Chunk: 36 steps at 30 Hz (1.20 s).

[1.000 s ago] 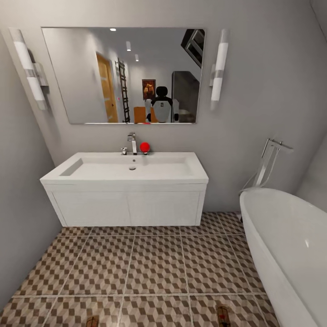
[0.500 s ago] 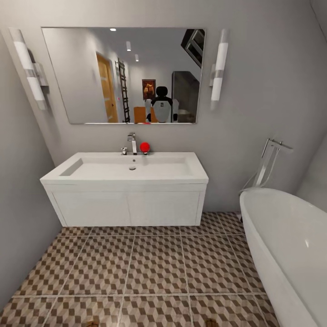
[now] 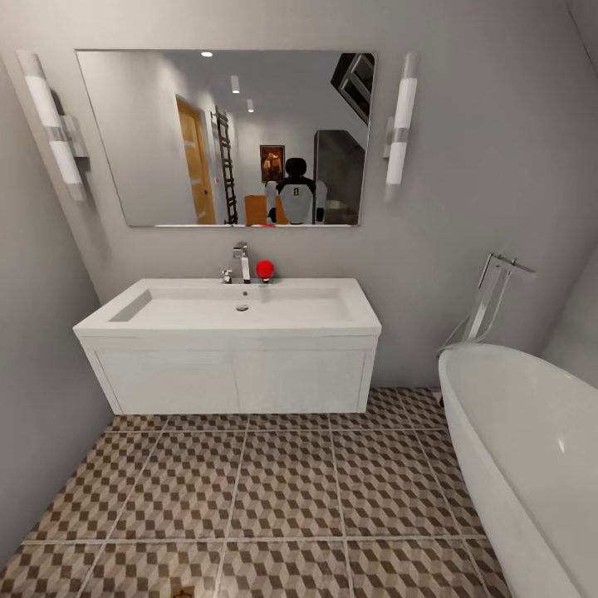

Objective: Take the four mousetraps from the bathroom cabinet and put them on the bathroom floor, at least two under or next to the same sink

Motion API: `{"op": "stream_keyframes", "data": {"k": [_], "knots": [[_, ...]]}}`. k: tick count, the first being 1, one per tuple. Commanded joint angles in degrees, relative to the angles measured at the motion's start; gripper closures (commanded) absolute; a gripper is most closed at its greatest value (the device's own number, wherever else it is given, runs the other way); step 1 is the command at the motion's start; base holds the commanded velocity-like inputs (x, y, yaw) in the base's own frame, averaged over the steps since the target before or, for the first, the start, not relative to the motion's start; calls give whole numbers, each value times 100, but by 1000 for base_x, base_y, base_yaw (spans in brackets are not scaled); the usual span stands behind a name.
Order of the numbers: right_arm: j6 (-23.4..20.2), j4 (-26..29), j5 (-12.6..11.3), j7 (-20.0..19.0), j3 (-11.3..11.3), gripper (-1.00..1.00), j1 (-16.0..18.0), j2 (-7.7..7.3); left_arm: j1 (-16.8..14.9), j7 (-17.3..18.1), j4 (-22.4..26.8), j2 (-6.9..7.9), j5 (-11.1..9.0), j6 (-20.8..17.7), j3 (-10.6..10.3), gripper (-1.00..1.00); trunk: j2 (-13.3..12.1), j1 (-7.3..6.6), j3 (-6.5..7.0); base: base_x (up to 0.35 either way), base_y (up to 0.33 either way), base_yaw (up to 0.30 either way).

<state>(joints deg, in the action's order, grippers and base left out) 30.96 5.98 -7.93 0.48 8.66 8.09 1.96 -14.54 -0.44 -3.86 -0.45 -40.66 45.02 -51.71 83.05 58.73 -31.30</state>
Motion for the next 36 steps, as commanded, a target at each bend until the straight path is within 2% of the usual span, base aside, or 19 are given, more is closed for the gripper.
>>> {"op": "stream_keyframes", "data": {"k": [1,3,6,8,9,10,12,13,15,16,19,22,28,36], "knots": [[18,26,-60,9,59,100,8,-19,-5,-24,-15,-9,-11,12,-23,100,3,0,-4,0,0,0],[-3,243,-56,41,58,100,8,-83,-5,-29,-1,-13,-19,-101,-9,100,3,0,-4,0,0,0],[-148,778,-46,112,55,100,8,-255,-8,-28,164,-2,-26,-786,11,100,3,0,-4,0,0,0],[-596,1248,-45,163,51,100,8,-386,-16,-29,586,125,-28,-1632,20,100,3,0,-4,0,0,0],[-748,1371,-44,175,50,100,8,-415,-17,-34,741,169,-28,-1842,22,100,3,0,-4,0,0,0],[-1049,1615,-43,198,49,100,8,-468,-19,-72,1088,253,-29,-2221,26,100,3,0,-4,0,0,0],[-1490,2073,-42,228,49,100,8,-542,-21,-382,1834,458,-29,-2776,93,100,3,0,-4,0,0,0],[-1557,2173,-42,232,48,100,8,-554,-22,-509,2012,504,-29,-2872,129,100,3,0,-4,0,0,0],[-1720,2505,-42,270,48,100,8,-581,-23,-1105,2562,616,-24,-3131,360,100,3,0,-4,0,0,0],[-1763,2634,-40,308,46,100,10,-588,-23,-1369,2726,645,-18,-3217,510,100,3,0,-4,0,0,0],[-1821,2891,-32,405,42,100,39,-595,-29,-1691,2937,679,5,-3418,792,100,3,0,-4,0,0,0],[-1909,3009,-30,455,40,100,109,-594,-32,-1795,3119,700,17,-3606,897,100,3,0,-4,0,0,0],[-2339,3060,-32,475,39,100,315,-592,-38,-1792,3530,752,28,-3723,946,100,3,0,-4,0,0,0],[-2431,3111,-27,574,44,100,366,-589,-40,-1662,3768,788,58,-3733,945,100,3,0,-4,0,0,0]]}}
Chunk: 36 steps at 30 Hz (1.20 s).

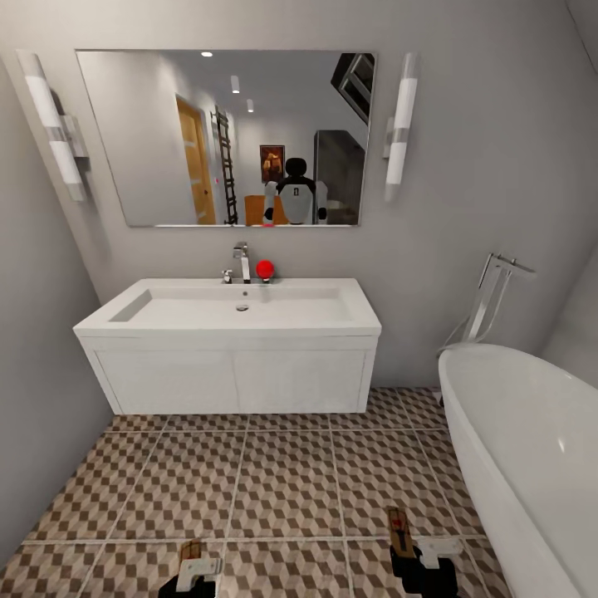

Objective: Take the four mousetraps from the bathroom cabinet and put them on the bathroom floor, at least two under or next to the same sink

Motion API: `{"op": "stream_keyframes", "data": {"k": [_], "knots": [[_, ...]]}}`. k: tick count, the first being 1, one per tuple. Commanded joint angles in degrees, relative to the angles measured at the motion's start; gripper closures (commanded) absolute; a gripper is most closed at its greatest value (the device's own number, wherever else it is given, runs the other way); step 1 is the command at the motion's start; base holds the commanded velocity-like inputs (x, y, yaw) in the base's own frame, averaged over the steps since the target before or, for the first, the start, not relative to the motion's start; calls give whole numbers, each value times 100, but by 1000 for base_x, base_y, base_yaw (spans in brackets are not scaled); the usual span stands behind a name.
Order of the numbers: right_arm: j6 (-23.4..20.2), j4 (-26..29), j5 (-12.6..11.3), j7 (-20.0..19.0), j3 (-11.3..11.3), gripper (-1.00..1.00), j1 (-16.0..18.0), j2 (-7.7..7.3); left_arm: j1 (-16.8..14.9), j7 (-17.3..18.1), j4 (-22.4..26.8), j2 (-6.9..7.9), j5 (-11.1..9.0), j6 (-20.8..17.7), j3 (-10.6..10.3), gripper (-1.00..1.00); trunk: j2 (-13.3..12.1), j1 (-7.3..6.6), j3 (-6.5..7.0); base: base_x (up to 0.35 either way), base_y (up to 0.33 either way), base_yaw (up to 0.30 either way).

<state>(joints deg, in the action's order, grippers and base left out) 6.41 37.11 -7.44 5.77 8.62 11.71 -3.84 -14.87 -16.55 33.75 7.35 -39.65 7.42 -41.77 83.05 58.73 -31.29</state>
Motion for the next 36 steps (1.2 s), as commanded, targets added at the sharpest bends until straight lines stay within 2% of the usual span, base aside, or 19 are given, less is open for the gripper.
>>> {"op": "stream_keyframes", "data": {"k": [1,3,7,9,12,18,23,29,36], "knots": [[22,-2,-77,55,49,100,5,-10,-5,-31,15,15,-11,25,-51,100,3,0,-6,0,0,0],[20,1,-80,64,46,100,6,-12,-5,-9,21,22,92,24,-55,100,3,0,-6,0,0,0],[44,15,-84,54,50,100,7,0,-7,14,13,28,587,27,-68,100,3,0,-6,0,0,0],[53,24,-85,48,55,100,7,7,-7,13,11,29,772,26,-68,100,3,0,-6,0,0,0],[59,30,-85,36,60,100,7,12,-6,12,10,23,911,24,-68,100,3,0,-6,0,0,0],[62,33,-81,24,76,100,7,19,-7,13,15,-51,975,32,-72,100,3,0,-6,0,0,0],[75,33,37,22,78,100,7,23,-4,19,30,-79,983,54,-80,100,3,0,-6,0,0,0],[414,26,143,23,92,100,7,29,-4,20,39,-84,985,76,-85,100,3,0,-6,0,0,0],[514,25,159,21,89,100,7,27,-4,20,61,-85,985,91,-91,100,3,0,-6,0,0,0]]}}
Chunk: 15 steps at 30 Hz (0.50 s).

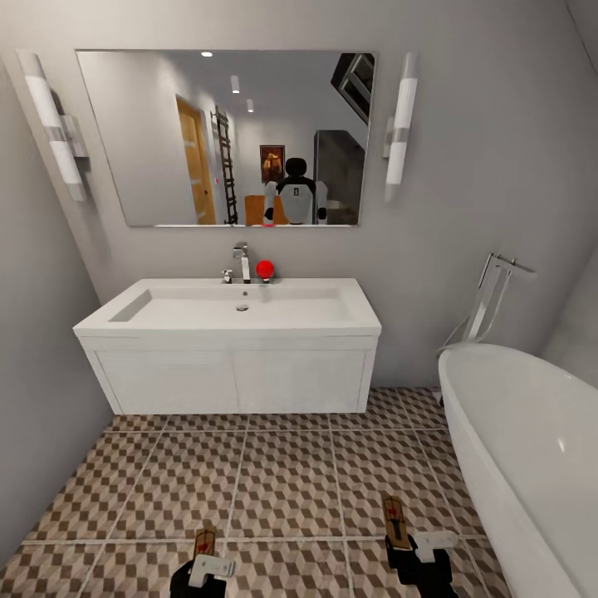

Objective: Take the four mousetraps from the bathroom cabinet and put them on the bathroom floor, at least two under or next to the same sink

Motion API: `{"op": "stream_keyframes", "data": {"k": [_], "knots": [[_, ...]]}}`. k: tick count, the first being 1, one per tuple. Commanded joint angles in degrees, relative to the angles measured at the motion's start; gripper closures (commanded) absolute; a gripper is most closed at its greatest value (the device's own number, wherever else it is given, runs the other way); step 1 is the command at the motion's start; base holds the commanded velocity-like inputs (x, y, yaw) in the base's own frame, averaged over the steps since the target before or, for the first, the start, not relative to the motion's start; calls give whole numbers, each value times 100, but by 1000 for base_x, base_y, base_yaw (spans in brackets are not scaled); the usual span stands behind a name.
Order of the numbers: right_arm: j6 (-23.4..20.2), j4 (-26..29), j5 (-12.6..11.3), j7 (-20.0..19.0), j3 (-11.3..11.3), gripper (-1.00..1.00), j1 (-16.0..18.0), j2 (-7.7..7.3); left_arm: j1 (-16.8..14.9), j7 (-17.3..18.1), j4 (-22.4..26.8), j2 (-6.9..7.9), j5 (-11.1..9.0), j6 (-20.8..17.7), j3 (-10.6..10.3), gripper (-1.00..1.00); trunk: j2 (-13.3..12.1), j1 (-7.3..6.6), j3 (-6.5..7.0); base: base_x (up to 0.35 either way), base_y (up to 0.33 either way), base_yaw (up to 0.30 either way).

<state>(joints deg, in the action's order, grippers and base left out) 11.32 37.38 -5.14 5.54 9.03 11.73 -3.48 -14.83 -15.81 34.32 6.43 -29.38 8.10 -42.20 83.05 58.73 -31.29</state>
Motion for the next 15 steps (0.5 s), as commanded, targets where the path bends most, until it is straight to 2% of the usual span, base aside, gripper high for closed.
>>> {"op": "stream_keyframes", "data": {"k": [1,15], "knots": [[23,-2,-70,44,48,100,5,-8,-8,-53,6,7,-41,24,-50,100,3,0,-6,0,0,0],[20,-1,-60,54,34,100,5,-8,-9,-67,35,5,-45,-9,-14,100,3,0,-6,0,0,0]]}}
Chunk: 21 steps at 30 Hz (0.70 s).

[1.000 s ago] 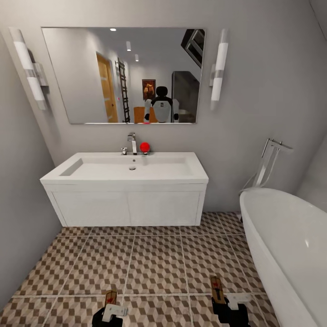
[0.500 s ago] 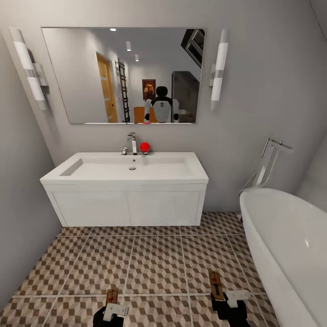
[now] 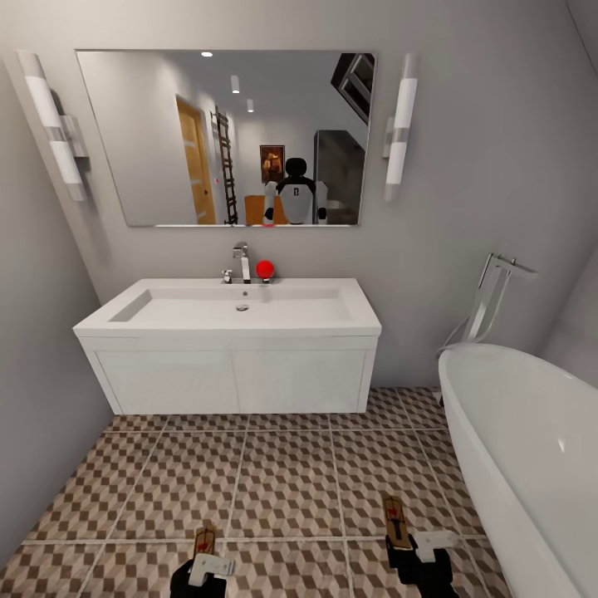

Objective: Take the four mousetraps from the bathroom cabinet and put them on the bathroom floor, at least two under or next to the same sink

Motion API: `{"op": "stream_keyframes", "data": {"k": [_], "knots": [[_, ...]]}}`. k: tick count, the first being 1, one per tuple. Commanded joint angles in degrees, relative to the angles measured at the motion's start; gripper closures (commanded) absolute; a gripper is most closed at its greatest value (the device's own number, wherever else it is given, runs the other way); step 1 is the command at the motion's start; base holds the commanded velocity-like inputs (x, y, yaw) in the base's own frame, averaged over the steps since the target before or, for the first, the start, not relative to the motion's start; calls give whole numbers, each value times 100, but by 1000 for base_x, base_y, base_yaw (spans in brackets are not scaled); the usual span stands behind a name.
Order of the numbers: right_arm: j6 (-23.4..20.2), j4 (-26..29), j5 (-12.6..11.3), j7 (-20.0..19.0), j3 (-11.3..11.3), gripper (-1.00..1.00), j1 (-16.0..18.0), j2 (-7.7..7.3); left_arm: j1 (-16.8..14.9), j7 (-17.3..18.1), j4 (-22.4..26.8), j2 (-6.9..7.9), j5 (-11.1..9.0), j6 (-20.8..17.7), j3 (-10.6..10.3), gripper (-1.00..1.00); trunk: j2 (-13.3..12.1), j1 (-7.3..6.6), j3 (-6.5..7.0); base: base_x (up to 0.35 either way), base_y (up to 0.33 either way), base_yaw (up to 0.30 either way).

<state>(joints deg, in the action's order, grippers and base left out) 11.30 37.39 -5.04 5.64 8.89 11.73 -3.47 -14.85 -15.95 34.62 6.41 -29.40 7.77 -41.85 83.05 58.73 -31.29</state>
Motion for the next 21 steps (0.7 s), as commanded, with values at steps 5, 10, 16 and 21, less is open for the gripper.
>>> {"op": "stream_keyframes", "data": {"k": [5,10,16,21], "knots": [[-106,269,-67,78,30,100,5,-13,-8,-78,248,3,-55,-318,266,100,3,0,-6,0,0,0],[-1117,1259,-67,86,26,100,11,0,-20,-52,1039,-6,-40,-2166,1290,100,3,0,-6,0,0,0],[-1803,1802,-35,160,25,100,451,223,-354,-53,1625,0,-20,-2910,1790,100,3,0,-6,0,0,0],[-2398,1795,18,471,25,100,900,343,-990,-79,1503,6,-9,-3624,1842,100,3,0,-6,0,0,0]]}}
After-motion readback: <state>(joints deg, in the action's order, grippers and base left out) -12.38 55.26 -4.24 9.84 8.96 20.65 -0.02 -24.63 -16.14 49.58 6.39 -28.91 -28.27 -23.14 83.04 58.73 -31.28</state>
